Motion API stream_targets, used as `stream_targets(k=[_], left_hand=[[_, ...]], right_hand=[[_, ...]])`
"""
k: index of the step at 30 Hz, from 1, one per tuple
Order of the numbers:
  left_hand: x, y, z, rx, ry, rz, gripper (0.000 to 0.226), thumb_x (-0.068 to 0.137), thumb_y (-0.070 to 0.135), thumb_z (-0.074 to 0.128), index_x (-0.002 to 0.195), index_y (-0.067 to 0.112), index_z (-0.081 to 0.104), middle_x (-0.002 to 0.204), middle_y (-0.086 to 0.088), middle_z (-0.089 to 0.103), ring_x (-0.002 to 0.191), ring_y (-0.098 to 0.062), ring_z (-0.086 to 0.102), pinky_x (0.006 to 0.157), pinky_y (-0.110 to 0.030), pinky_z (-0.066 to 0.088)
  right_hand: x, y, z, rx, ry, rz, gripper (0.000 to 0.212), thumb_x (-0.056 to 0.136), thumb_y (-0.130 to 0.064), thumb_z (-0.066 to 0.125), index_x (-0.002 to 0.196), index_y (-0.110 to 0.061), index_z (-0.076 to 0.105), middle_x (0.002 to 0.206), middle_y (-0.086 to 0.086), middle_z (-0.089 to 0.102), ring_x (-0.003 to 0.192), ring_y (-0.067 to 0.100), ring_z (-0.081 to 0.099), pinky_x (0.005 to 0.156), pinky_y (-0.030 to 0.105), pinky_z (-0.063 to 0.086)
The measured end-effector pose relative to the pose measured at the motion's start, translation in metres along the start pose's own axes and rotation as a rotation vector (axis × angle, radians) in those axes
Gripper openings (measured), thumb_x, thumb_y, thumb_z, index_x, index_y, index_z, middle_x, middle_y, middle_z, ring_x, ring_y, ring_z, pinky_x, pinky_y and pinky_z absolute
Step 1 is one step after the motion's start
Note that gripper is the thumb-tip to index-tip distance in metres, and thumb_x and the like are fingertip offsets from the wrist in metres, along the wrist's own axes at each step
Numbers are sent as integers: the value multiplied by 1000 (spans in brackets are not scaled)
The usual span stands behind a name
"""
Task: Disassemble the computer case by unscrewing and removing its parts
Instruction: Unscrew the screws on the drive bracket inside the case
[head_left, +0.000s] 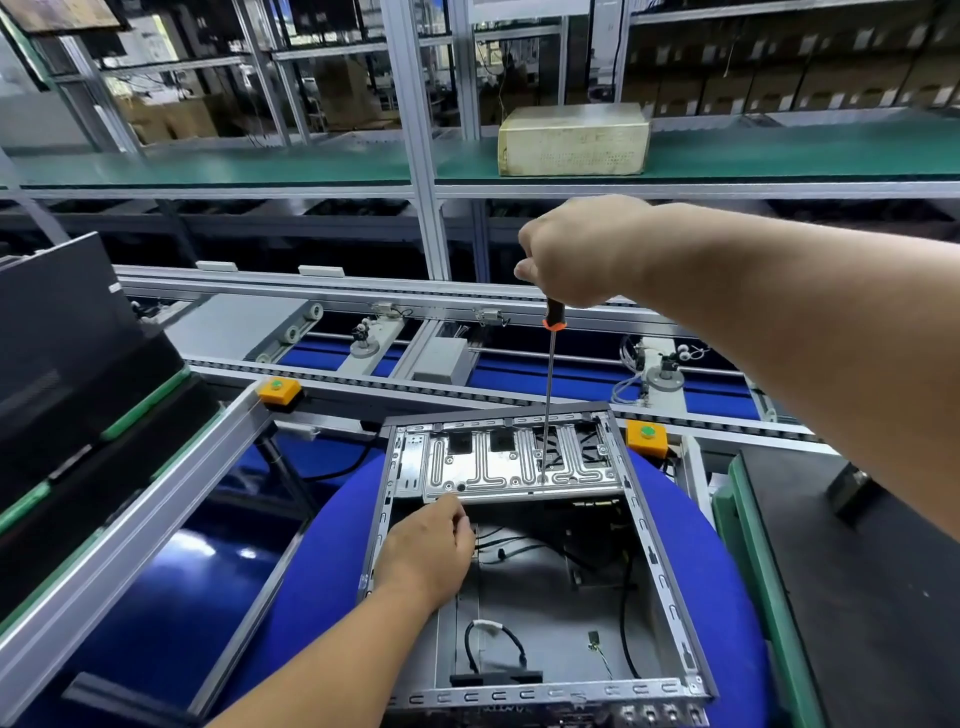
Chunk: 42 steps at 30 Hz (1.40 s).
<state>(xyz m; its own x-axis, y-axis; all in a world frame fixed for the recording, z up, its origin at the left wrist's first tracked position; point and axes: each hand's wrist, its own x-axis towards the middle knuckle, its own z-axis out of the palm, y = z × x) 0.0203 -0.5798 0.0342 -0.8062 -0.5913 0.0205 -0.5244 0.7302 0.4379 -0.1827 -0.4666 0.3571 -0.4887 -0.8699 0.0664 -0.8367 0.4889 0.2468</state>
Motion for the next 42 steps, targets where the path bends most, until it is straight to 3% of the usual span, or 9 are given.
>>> stream_targets(k=[6,16,19,22,25,29,35,39,42], left_hand=[[0,0,-1,9,4,3,15,102,40,44,90,34,51,77,14,60,69,-6,58,63,-32,51],[0,0,0,0,8,3,14,101,39,45,91,33,53,77,14,61,70,-6,58,65,-34,51],[1,-1,0,-2,6,5,14,102,38,45,91,33,52,77,15,60,70,-6,58,63,-33,51],[1,-1,0,-8,6,4,13,102,38,45,91,34,52,76,15,60,70,-6,59,63,-33,51],[1,-1,0,-10,5,3,13,102,39,46,91,35,52,76,15,61,69,-6,59,63,-34,53],[0,-1,0,-13,3,3,13,101,39,45,91,35,52,76,14,61,70,-6,59,63,-34,53],[1,-1,0,-17,-1,-2,14,102,38,46,91,35,53,76,14,61,70,-7,60,64,-35,54],[1,-1,0,-18,0,2,14,102,38,46,91,34,53,77,14,61,70,-7,59,64,-36,54],[0,-1,0,-14,-2,3,14,102,39,45,91,35,53,77,14,61,70,-7,59,64,-35,54]], right_hand=[[3,1,-2,245,-52,-101,12,104,-34,52,114,-29,55,95,-7,56,81,15,54,59,32,36],[0,0,-18,317,-197,-96,18,98,-24,59,111,-38,59,98,-3,65,83,19,62,63,35,44],[1,-5,-13,228,-151,-15,25,104,-36,49,124,-23,55,105,5,67,89,26,64,73,39,50],[-2,-6,-7,-25,-77,53,48,109,-50,30,127,-15,58,119,7,63,102,31,58,78,37,39],[-2,-4,-4,-61,-42,39,40,109,-42,36,103,-13,62,99,3,64,92,30,60,72,38,47],[2,-3,-5,-58,-68,-3,29,106,-33,42,112,-16,65,107,6,67,96,32,64,74,38,50],[2,3,-8,235,-125,-96,10,103,-32,56,111,-32,60,99,-7,61,83,13,56,61,32,39],[-2,6,-15,380,-188,-142,22,98,-26,64,102,-47,64,96,-12,62,80,10,58,59,32,39],[-3,6,-16,386,-197,-140,23,95,-23,66,101,-45,65,96,-10,63,79,12,59,60,31,38]])
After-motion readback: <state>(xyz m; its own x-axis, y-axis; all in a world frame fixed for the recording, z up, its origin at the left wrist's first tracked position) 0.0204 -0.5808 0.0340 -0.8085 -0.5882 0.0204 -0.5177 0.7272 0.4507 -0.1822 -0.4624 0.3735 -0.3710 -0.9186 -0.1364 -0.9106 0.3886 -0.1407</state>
